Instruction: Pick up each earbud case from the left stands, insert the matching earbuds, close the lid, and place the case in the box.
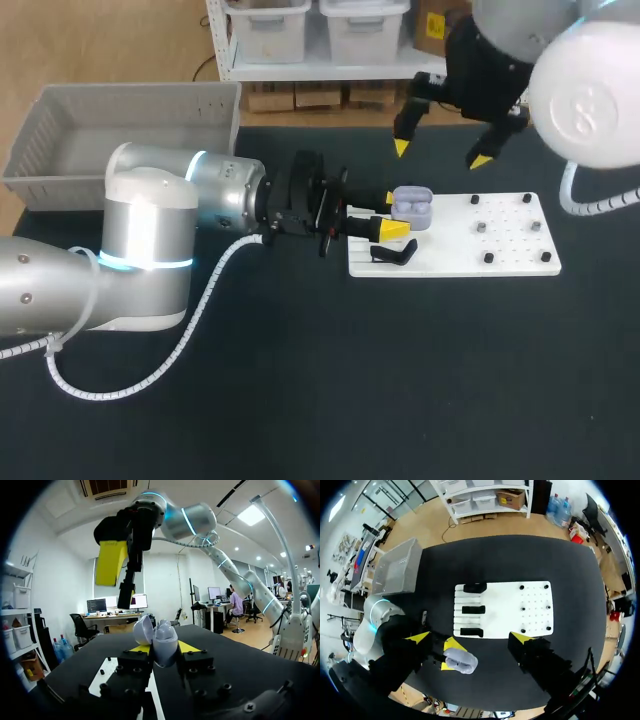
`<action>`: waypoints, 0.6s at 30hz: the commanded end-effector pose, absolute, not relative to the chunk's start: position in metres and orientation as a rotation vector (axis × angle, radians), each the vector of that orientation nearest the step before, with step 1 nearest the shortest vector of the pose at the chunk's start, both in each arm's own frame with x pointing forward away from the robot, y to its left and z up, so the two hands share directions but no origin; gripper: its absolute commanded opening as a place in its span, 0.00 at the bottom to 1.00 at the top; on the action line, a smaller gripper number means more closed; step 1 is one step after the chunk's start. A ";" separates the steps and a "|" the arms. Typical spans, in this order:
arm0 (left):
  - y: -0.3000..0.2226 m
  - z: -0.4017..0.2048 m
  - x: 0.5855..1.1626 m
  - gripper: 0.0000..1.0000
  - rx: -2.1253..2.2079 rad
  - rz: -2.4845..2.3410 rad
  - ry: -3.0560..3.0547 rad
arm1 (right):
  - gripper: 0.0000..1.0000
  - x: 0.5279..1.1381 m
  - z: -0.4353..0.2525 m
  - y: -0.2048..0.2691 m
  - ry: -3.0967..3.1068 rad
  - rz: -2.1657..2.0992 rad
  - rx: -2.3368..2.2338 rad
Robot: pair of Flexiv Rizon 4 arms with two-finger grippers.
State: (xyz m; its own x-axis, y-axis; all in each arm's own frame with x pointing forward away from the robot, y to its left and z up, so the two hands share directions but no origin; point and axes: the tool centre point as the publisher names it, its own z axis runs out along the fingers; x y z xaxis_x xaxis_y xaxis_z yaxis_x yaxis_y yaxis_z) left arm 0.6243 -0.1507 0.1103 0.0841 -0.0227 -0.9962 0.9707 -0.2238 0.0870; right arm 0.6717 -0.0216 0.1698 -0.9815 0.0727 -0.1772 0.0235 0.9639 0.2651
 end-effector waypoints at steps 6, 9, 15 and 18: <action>-0.151 0.111 0.623 0.00 1.403 -1.310 1.022 | 1.00 0.667 0.147 -0.033 2.932 0.350 0.126; -0.151 0.111 0.623 0.00 1.403 -1.310 1.022 | 1.00 0.663 0.141 -0.036 2.950 0.335 0.130; -0.151 0.111 0.623 0.00 1.403 -1.310 1.022 | 1.00 0.654 0.132 -0.040 2.984 0.324 0.134; -0.151 0.111 0.623 0.00 1.403 -1.310 1.022 | 1.00 0.648 0.132 -0.039 2.999 0.323 0.122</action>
